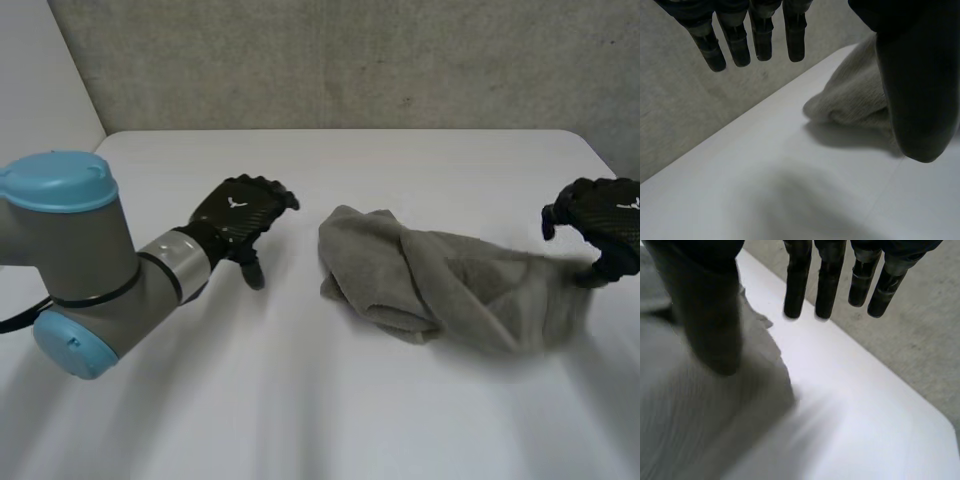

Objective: Fold the towel.

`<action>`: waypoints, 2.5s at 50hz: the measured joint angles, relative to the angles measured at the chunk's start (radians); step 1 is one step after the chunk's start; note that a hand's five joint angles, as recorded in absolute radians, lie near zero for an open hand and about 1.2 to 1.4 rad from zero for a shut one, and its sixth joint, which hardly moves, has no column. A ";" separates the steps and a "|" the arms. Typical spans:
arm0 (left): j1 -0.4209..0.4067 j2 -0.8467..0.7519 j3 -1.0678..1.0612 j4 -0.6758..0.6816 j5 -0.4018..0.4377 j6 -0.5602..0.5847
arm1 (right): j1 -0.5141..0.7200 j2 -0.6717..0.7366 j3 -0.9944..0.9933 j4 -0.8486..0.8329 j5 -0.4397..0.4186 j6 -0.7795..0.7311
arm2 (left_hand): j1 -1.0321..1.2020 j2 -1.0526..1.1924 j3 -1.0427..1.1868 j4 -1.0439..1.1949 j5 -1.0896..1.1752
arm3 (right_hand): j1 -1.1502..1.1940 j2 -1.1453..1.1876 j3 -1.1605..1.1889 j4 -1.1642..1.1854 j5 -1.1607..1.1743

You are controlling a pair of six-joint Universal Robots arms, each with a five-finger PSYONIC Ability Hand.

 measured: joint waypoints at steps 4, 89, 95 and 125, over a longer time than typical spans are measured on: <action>-0.053 -0.011 0.025 0.012 0.003 -0.007 | 0.027 -0.017 -0.006 0.055 0.004 -0.004 | 0.000 0.000 0.000 0.000 0.000 | -0.333 -0.332 0.000 0.000 -0.367; 0.058 0.250 -0.397 0.009 0.135 0.168 | 0.517 0.181 0.165 -0.313 0.345 0.363 | 0.057 0.052 0.000 0.000 0.035 | -0.372 -0.368 0.000 0.000 -0.369; 0.099 0.251 -0.335 -0.003 0.132 0.157 | 0.516 0.192 0.169 -0.325 0.347 0.363 | 0.053 0.041 0.000 0.000 0.028 | -0.372 -0.368 0.000 0.000 -0.369; 0.164 -0.085 -0.077 -0.232 0.045 0.073 | 0.566 0.330 0.129 -0.420 0.346 0.366 | 0.249 0.250 0.000 0.000 0.278 | 0.469 0.485 0.000 0.000 0.486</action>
